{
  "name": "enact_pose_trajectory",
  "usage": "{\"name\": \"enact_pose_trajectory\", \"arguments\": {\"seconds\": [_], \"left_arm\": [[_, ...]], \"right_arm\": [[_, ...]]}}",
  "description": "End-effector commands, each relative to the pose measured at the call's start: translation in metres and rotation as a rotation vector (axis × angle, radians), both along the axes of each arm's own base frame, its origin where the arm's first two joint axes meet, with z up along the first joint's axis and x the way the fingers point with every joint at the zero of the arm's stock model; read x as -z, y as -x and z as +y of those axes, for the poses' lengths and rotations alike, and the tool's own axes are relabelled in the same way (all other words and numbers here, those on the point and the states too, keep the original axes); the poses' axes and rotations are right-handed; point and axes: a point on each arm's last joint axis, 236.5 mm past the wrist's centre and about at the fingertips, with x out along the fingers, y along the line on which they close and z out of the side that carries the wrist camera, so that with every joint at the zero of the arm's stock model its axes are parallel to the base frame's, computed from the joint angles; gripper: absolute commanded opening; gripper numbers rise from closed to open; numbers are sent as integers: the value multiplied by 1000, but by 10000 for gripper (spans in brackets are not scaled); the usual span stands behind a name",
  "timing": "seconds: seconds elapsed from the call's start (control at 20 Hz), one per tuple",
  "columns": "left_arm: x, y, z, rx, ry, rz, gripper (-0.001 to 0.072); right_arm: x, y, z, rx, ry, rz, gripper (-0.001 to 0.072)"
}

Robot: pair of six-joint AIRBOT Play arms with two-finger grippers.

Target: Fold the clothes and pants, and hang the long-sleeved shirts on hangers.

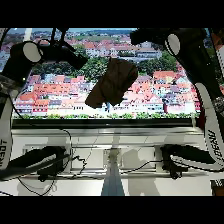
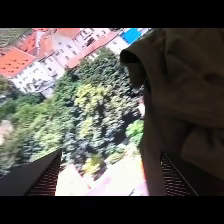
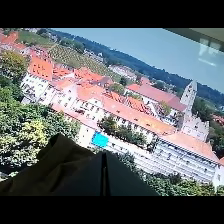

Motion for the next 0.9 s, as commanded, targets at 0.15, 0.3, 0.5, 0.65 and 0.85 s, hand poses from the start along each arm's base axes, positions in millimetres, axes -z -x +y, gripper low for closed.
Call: {"name": "enact_pose_trajectory", "arguments": {"seconds": [0.15,0.3,0.5,0.65,0.85], "left_arm": [[-34,12,-45,-26,351,107,701],[-47,11,-31,-45,352,73,701],[-83,0,34,-171,369,-22,701],[-86,1,81,-258,367,-12,701],[-64,12,104,-284,353,100,701]], "right_arm": [[48,40,54,-135,-107,253,8],[128,87,80,-290,103,496,8],[190,99,124,-376,185,551,433],[240,99,135,-390,267,583,445],[280,92,127,-344,320,622,454]]}}
